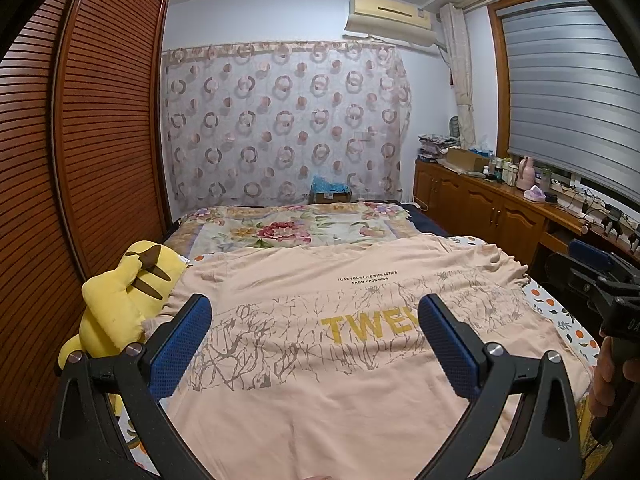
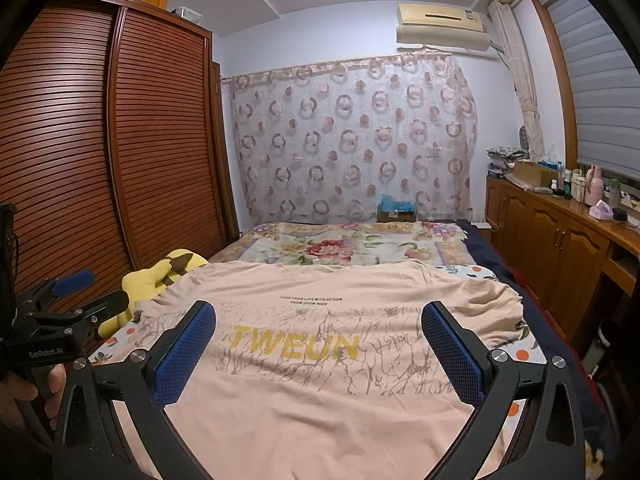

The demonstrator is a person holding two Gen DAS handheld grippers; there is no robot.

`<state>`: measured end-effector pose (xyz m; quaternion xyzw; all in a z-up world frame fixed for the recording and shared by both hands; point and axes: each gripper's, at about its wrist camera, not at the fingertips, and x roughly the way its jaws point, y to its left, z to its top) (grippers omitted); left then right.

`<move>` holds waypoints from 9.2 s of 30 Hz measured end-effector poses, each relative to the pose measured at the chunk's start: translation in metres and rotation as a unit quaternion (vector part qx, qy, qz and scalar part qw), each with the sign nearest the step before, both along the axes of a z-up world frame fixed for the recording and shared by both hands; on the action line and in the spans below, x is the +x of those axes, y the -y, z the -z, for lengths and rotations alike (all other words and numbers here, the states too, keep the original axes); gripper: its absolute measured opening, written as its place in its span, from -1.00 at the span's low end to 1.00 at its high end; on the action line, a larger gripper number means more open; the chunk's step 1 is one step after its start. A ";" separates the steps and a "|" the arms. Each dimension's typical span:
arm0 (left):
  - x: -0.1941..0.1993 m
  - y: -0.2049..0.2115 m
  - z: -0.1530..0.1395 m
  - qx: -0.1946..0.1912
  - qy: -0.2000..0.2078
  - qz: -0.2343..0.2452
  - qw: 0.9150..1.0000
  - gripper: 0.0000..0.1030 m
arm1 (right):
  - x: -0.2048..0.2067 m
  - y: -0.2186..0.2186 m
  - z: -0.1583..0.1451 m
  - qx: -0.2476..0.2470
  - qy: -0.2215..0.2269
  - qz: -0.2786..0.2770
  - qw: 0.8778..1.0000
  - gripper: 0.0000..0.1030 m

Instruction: Fold small clothes

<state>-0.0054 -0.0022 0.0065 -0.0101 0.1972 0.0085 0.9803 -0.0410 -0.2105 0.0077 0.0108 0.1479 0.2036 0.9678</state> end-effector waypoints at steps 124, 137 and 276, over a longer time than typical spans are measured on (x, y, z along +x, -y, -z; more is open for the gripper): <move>0.136 -0.197 0.083 -0.015 -0.247 -0.012 0.969 -0.88 | 0.115 -0.045 0.047 -0.070 -0.174 -0.152 0.970 0.95; 0.138 -0.088 0.004 -0.015 -0.178 0.120 0.977 -0.65 | 0.120 -0.040 0.050 -0.059 -0.182 -0.155 0.969 0.95; 0.161 -0.123 0.096 -0.032 -0.199 0.057 0.978 0.78 | 0.297 -0.121 0.042 -0.170 -0.211 -0.111 0.956 0.26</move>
